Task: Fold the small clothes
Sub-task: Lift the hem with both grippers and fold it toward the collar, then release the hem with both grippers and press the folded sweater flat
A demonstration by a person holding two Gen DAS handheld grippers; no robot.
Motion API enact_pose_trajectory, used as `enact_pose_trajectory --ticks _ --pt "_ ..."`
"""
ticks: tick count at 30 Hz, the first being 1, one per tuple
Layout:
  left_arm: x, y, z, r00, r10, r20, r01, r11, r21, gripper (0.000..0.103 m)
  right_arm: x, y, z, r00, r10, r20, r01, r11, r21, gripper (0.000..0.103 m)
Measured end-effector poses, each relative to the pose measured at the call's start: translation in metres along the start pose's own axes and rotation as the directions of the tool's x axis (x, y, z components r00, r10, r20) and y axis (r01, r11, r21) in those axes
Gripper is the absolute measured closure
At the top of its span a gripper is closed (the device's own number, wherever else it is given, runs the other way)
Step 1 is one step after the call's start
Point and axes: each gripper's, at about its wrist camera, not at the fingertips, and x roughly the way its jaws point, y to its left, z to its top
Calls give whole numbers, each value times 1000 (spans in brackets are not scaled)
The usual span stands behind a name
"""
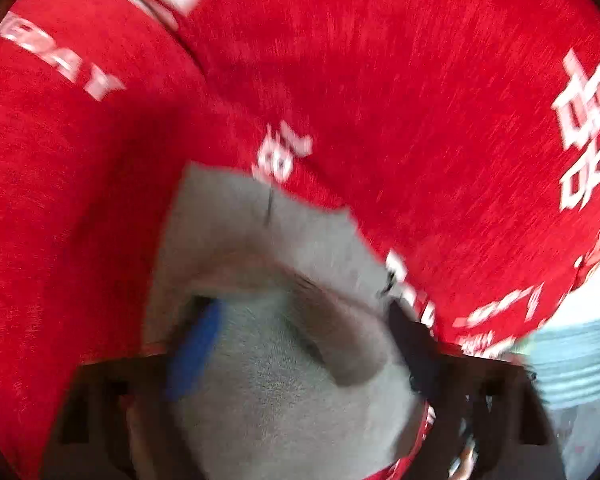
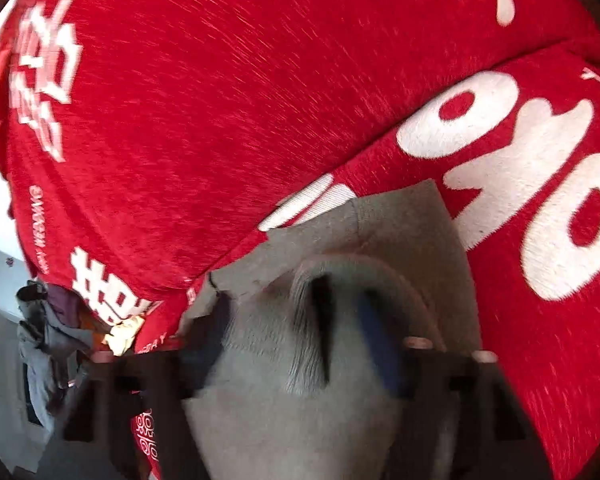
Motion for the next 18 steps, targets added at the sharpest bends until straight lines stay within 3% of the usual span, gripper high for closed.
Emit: enact_pose_trajectory --ticks 3,6,7,9,12,14,16,18 --pt "-24 -1 -10 998 -62 7 61 997 36 1 -12 8 -16 998 69 -17 -69 997 -40 26" --pt "-29 -14 -36 1000 -14 -28 19 983 184 1 2 12 -28 988 111 -108 -115 993 -33 26" --pt "-18 -22 -49 997 25 -71 -5 965 262 1 11 14 -30 986 100 -132 -105 994 -35 26" --pt "4 -35 -63 989 51 -140 -3 945 327 1 26 20 -26 985 89 -146 -97 994 -51 26" --pt "33 -55 -65 985 64 -160 0 929 369 1 42 29 -12 979 137 -150 -143 989 -32 26" --pt "52 -68 -49 991 95 -99 -51 926 374 1 48 33 3 982 149 -116 -152 988 -23 26" --pt "61 -69 -24 993 118 -22 -105 944 314 1 47 34 18 991 126 -47 -128 991 -27 26" --pt "65 -54 4 996 93 0 -92 983 156 1 41 29 32 996 88 26 -88 996 -7 26"
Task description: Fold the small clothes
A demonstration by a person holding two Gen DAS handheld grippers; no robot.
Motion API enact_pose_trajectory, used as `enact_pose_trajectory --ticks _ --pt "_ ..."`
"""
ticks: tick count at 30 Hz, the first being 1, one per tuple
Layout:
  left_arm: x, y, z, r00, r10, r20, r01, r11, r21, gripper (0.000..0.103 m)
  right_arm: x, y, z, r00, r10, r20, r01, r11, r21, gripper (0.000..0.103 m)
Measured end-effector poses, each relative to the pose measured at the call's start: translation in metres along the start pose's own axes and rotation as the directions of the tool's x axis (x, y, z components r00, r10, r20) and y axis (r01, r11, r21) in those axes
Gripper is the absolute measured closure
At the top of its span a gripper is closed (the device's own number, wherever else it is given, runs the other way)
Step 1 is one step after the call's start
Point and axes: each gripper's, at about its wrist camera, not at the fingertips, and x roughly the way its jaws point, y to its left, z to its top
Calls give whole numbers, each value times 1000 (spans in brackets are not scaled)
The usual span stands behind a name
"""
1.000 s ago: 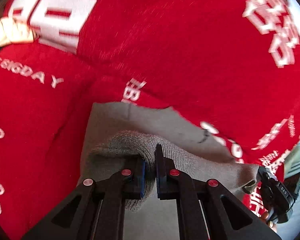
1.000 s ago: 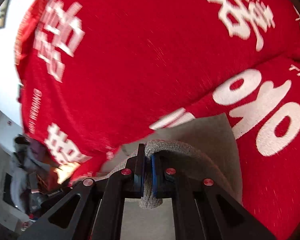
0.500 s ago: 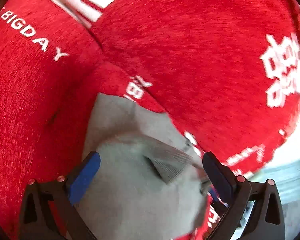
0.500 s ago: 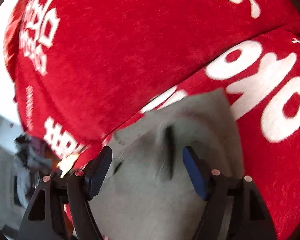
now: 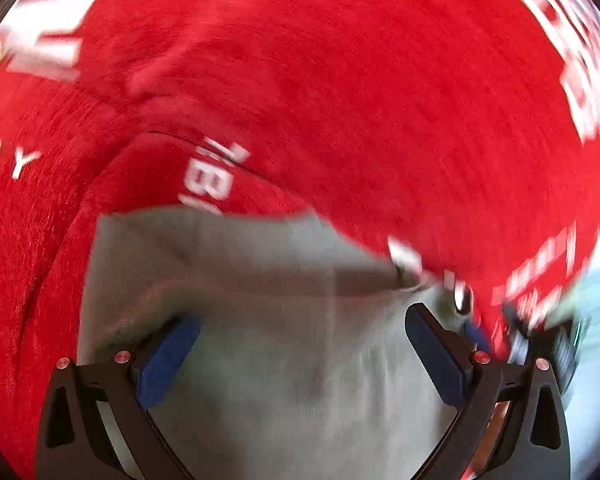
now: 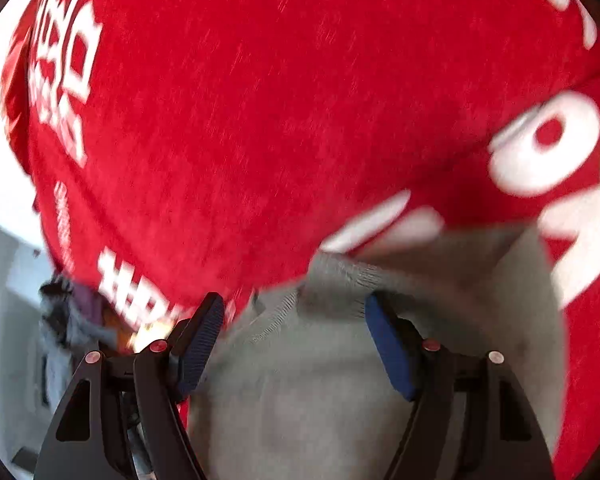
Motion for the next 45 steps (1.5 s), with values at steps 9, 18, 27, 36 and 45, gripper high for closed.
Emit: enact_pose_trajectory --ticks 9,18,27,36,45 --pt "-52 14 2 995 13 103 -11 1000 -24 1 -4 42 -33 967 -250 47 251 907 -339 26" --pt "28 -21 -20 914 400 69 -403 874 272 1 80 52 -59 799 -601 11 482 630 -609 27" --pt "0 39 12 890 451 65 -454 890 49 1 13 -7 -19 768 -639 40 603 700 -382 23" --pt "-32 -45 -106 893 399 207 -450 794 409 1 14 89 -155 854 -515 72 432 625 -651 25" --pt "-29 2 -110 866 462 192 -501 797 337 1 -40 15 -126 813 -578 75 530 678 -509 23"
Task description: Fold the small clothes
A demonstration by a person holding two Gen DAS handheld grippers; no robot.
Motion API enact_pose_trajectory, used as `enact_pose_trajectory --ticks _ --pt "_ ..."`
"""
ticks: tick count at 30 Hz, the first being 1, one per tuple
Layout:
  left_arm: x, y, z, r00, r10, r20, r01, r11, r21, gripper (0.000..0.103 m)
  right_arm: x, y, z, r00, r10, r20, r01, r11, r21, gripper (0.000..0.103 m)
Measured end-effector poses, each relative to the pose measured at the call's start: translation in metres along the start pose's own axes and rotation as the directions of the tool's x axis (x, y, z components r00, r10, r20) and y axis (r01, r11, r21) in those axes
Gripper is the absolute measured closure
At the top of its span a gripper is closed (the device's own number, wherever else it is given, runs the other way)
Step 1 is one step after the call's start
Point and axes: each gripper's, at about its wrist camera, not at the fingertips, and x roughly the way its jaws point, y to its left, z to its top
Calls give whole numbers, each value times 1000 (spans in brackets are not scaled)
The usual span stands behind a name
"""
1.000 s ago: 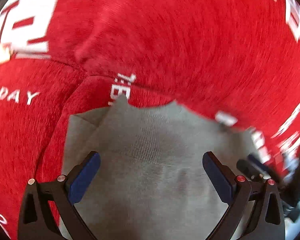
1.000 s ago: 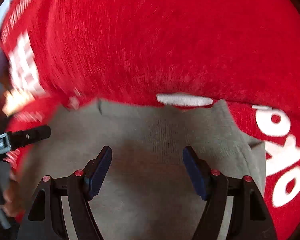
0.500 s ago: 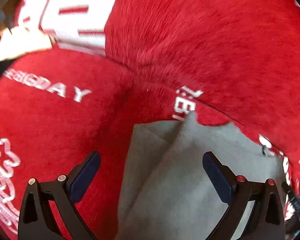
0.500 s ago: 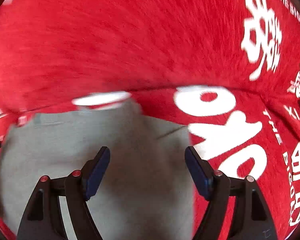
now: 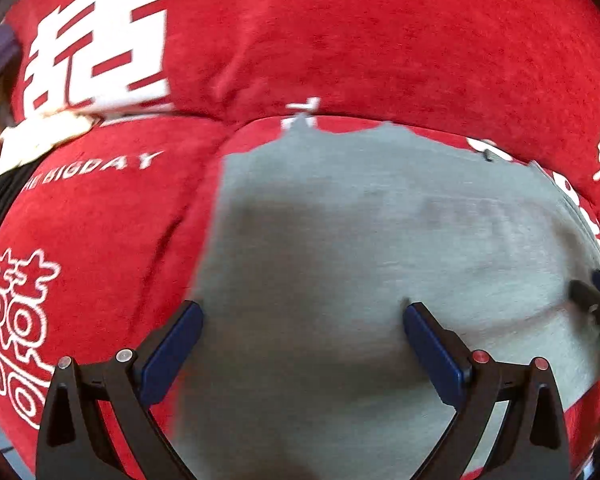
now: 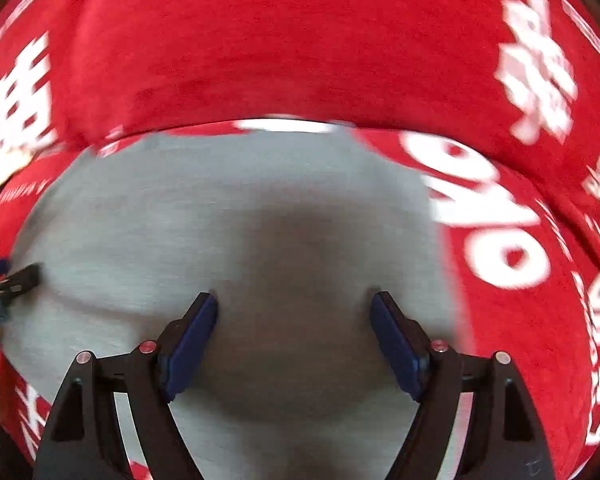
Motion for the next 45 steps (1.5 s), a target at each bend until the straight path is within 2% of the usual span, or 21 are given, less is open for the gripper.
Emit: enact_pose_trajectory --ticks 2,4,6,7,10,12,14,16,19,21,24,26,28,30,31,34,37,41,45 --pt "0 27 -4 999 -28 -35 25 997 -67 1 -11 -25 -6 1000 7 14 -7 1000 28 21" --pt "1 51 -8 996 -70 -63 59 986 -155 1 -17 -41 -14 988 -152 -36 153 988 33 21" --pt "-6 68 -14 995 -74 -68 57 972 -229 1 -34 -53 -24 994 -102 -31 104 990 90 20" --pt "-14 72 -22 997 -50 -56 35 969 -246 1 -46 -53 -29 996 -89 -10 90 990 107 20" --pt "-39 64 -40 998 -67 -4 65 970 -236 1 -76 -13 -46 995 -69 77 66 997 50 20" --pt "-53 47 -52 994 -111 20 112 971 -211 1 -80 25 -54 995 -18 94 20 1000 -17 20" --pt "-62 20 -62 991 -131 28 134 980 -144 1 -77 65 -66 996 16 89 -7 995 -97 20" --pt "-61 -2 -68 995 -102 23 103 992 -71 1 -66 97 -74 998 9 69 3 987 -162 20" --pt "-46 -4 -73 998 -59 -23 58 997 -40 1 -44 108 -88 1000 -14 24 18 981 -192 21" --pt "-39 1 -78 998 -49 -45 47 998 -37 1 -39 96 -93 1000 3 25 2 986 -168 20" --pt "-41 1 -84 999 -34 -17 35 999 9 1 -47 74 -97 1000 -8 29 11 992 -129 20" --pt "-40 3 -88 1000 -13 -19 13 1000 13 1 -51 57 -98 999 21 30 -18 994 -107 20" --pt "-37 13 -90 998 -37 -41 36 999 -20 1 -52 40 -99 998 -55 17 56 995 -83 19" --pt "-37 24 -94 998 -33 -54 30 998 -56 1 -54 10 -105 1000 -27 -3 27 1000 8 19" --pt "-39 31 -96 998 -10 -54 6 998 -62 1 -55 -2 -107 1000 -30 -1 30 998 46 19" --pt "-44 47 -99 998 -3 -58 -2 996 -91 1 -67 -37 -113 996 -84 -14 85 989 120 19" --pt "-57 62 -102 1000 8 -25 -11 993 -118 1 -85 -59 -118 996 -83 10 79 978 193 19" --pt "-72 61 -95 999 9 37 -5 993 -114 1 -102 -47 -103 994 -71 78 55 979 194 19" --pt "-78 40 -79 996 12 85 -8 999 -53 1 -100 -3 -76 992 -34 118 24 996 88 19"
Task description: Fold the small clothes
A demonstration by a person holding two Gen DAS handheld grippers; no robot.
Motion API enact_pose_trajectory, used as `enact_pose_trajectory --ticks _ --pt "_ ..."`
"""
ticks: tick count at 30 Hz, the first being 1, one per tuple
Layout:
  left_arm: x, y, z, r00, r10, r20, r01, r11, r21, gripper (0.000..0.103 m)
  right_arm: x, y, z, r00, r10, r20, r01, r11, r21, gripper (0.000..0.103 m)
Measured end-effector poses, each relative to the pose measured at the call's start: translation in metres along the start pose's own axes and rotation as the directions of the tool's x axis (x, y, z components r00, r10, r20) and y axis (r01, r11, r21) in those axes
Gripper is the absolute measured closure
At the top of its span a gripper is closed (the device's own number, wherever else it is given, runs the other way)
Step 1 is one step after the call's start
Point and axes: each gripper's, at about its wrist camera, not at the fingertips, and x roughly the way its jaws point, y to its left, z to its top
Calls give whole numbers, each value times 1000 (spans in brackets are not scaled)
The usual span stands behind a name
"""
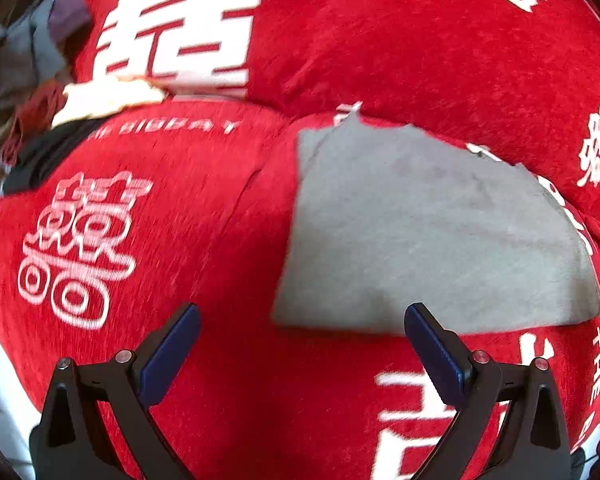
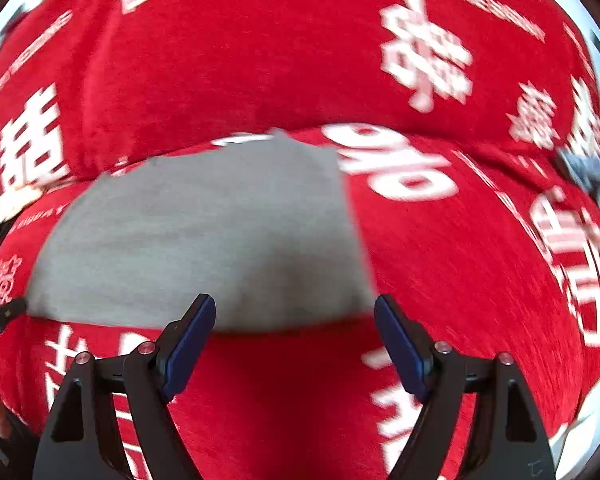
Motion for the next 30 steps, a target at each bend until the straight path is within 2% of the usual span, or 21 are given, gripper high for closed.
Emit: enact_pose_trajectory --ticks 5,11,14,17,20,23,25,28,30 --pt "2 -26 16 999 -1 41 -1 998 62 1 22 59 22 1000 14 -24 -17 991 -130 19" --pt "11 -51 35 998 -24 60 19 996 92 1 52 83 40 997 29 -69 -38 990 -137 19" --pt "28 -63 47 998 -43 37 39 995 88 1 73 83 49 995 26 -99 -37 992 -120 19" --pt "55 -73 56 999 -38 -25 40 995 89 1 99 77 53 989 18 -147 -31 995 -90 18" --pt "83 -75 61 997 -3 -80 11 995 98 1 108 59 60 993 -14 -116 8 998 -56 16" --pt "86 -66 73 995 -1 -96 8 997 75 1 108 26 70 991 -28 -131 32 999 27 16" --pt "81 -60 85 996 15 -93 -10 998 56 1 102 16 77 991 -51 -126 56 998 38 16" --pt "67 -54 104 999 -22 -42 22 1000 3 1 91 18 88 993 -89 -77 89 996 2 15" --pt "71 -63 112 996 -55 -65 55 998 -3 1 94 33 95 995 -62 -83 60 998 -27 15"
